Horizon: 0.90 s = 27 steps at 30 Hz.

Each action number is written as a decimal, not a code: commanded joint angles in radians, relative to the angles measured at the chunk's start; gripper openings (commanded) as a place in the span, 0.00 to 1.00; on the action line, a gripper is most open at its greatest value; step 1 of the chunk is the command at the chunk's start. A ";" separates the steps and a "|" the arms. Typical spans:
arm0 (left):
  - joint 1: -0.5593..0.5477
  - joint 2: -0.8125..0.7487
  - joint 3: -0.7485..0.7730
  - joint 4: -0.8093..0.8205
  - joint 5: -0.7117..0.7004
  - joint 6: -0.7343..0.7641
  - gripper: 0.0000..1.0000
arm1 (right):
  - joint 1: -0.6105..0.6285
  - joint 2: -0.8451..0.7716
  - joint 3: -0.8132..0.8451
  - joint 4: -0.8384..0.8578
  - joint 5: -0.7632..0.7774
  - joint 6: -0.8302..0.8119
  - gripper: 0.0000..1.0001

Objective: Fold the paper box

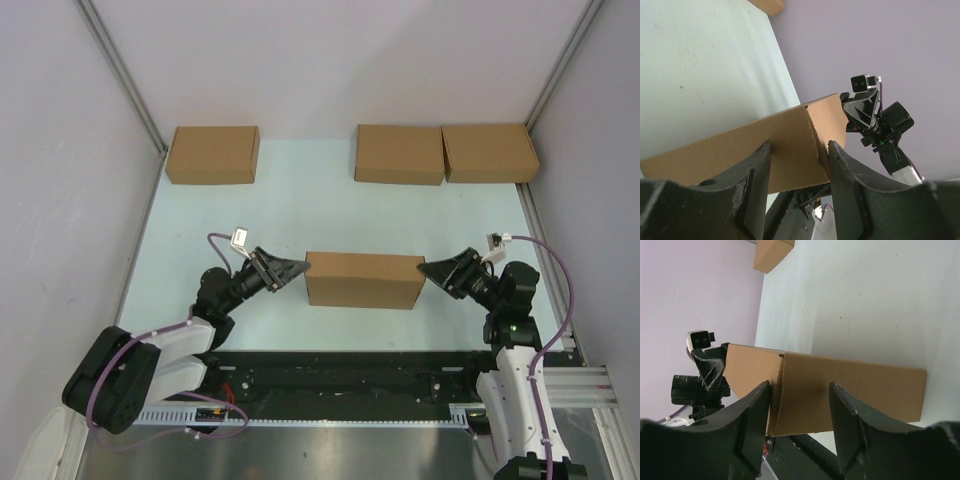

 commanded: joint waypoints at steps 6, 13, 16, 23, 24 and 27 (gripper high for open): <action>0.001 -0.007 -0.016 -0.224 0.038 0.079 0.00 | 0.006 0.063 -0.007 -0.192 0.007 -0.038 0.46; -0.001 0.016 -0.058 -0.191 0.026 0.080 0.00 | 0.006 0.044 -0.065 -0.239 0.048 -0.059 0.00; 0.001 0.016 -0.075 -0.179 0.020 0.080 0.00 | 0.006 0.038 -0.097 -0.238 0.045 -0.053 0.00; -0.001 -0.004 -0.092 -0.208 0.001 0.100 0.00 | 0.006 0.015 -0.116 -0.259 0.056 -0.061 0.00; -0.001 -0.001 -0.098 -0.208 -0.002 0.102 0.00 | 0.006 0.015 -0.116 -0.262 0.056 -0.061 0.00; -0.001 0.007 -0.110 -0.207 -0.008 0.108 0.00 | 0.006 0.014 -0.117 -0.262 0.059 -0.059 0.00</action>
